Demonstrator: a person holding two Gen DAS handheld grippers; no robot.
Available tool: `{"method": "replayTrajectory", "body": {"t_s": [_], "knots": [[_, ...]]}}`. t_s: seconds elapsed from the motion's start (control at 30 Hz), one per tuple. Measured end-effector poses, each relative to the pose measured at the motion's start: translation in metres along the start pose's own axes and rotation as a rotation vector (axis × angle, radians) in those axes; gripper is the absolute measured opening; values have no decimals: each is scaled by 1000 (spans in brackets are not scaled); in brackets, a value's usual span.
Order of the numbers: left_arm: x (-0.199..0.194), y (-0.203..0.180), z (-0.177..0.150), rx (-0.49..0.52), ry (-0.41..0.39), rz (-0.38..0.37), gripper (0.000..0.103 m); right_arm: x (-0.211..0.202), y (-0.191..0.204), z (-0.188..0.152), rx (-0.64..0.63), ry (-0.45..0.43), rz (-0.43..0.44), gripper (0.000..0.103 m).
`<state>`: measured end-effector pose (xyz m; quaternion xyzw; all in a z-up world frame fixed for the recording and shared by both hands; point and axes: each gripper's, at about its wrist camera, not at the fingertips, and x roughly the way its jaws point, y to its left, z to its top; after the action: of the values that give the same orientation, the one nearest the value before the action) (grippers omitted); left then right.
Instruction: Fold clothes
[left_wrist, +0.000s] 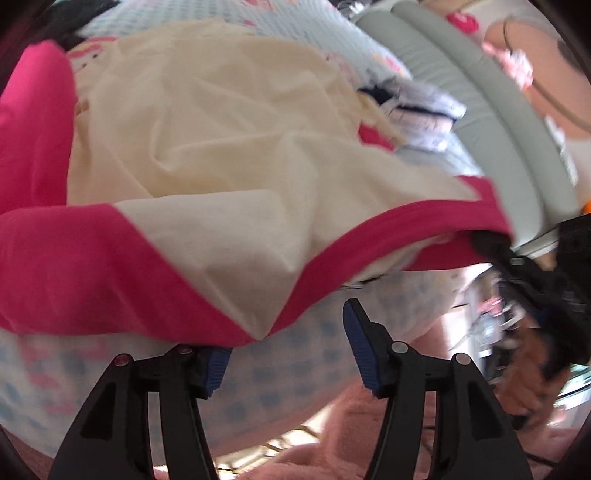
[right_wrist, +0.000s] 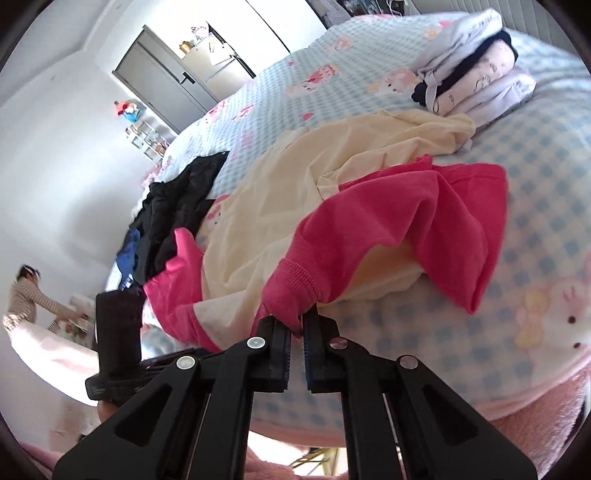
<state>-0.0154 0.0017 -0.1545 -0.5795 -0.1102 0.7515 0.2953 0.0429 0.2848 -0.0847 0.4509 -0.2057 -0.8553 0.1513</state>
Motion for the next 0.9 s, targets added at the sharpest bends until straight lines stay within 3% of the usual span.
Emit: {"method": "replayTrajectory", "body": {"t_s": [0.1, 0.2, 0.27, 0.33, 0.47, 0.57, 0.67, 0.7, 0.8, 0.9], "knots": [[8, -2, -2, 11, -1, 72, 55, -7, -1, -7, 5, -6, -6, 4], [4, 4, -4, -13, -36, 91, 40, -6, -3, -12, 1, 4, -43, 4], [-7, 9, -3, -44, -80, 62, 24, -3, -5, -12, -19, 21, -84, 4], [-19, 14, 2, -79, -110, 9, 19, 2, -7, -13, -39, 42, -127, 6], [-48, 24, 14, -146, -190, -103, 19, 13, -24, -17, -4, 109, -158, 8], [-58, 37, 20, -177, -225, -132, 19, 8, -34, -16, 32, 104, -102, 22], [-53, 51, 17, -217, -200, -125, 18, -6, -39, -10, 38, 68, -34, 32], [-52, 56, 14, -232, -188, -128, 18, -8, -42, -8, 53, 57, -21, 41], [-45, 62, 7, -262, -174, -144, 23, -15, -53, -5, 102, 31, 13, 45], [-46, 65, 0, -269, -182, -162, 35, -7, -67, -5, 163, 51, 30, 49]]}}
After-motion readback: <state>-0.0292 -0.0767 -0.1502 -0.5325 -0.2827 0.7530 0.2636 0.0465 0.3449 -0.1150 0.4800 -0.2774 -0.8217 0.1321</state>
